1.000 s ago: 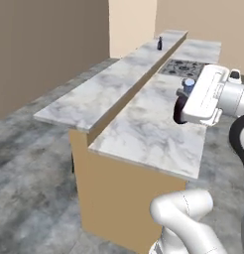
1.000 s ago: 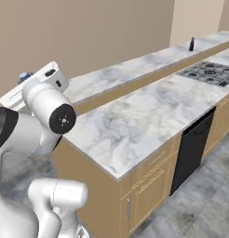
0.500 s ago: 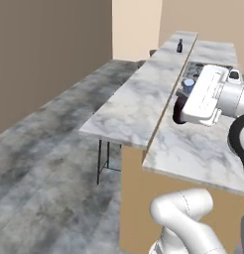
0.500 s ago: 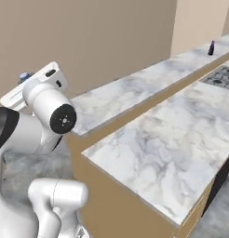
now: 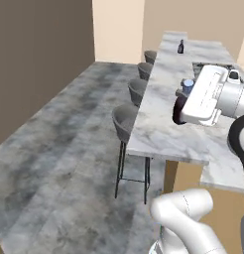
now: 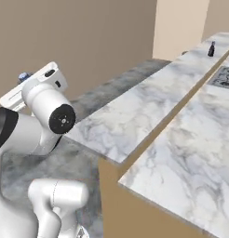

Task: The dining table condiment station is running low on condiment bottle. Refill the condiment station by opening the cabinet and taking the condiment bottle from the cabinet and placing it on the dining table.

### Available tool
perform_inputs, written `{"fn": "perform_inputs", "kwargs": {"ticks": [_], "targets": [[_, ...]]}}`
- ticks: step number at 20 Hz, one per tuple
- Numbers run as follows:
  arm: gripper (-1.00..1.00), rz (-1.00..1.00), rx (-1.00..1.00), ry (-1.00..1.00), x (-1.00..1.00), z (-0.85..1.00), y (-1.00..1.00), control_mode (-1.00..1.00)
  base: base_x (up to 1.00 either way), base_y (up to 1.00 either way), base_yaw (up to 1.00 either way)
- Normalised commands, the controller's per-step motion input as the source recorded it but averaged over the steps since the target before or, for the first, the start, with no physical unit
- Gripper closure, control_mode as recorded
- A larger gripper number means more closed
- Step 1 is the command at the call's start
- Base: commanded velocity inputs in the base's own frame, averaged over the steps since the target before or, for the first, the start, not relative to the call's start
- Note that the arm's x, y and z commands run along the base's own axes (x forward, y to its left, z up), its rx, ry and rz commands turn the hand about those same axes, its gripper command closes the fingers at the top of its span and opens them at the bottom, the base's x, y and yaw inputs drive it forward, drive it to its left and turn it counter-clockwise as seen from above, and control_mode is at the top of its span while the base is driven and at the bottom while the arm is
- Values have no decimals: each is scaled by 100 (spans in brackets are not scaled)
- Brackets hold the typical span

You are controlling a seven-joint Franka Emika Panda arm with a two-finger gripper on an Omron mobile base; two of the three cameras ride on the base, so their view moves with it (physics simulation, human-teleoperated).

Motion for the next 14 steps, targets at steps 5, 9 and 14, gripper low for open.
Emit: {"fn": "perform_inputs", "kwargs": {"ticks": [5,9,14], "targets": [[100,0,0,0,0,0,0,100,69,100,-33],[100,0,0,0,0,0,0,100,69,100,-33],[100,0,0,0,0,0,0,100,80,100,-35]]}}
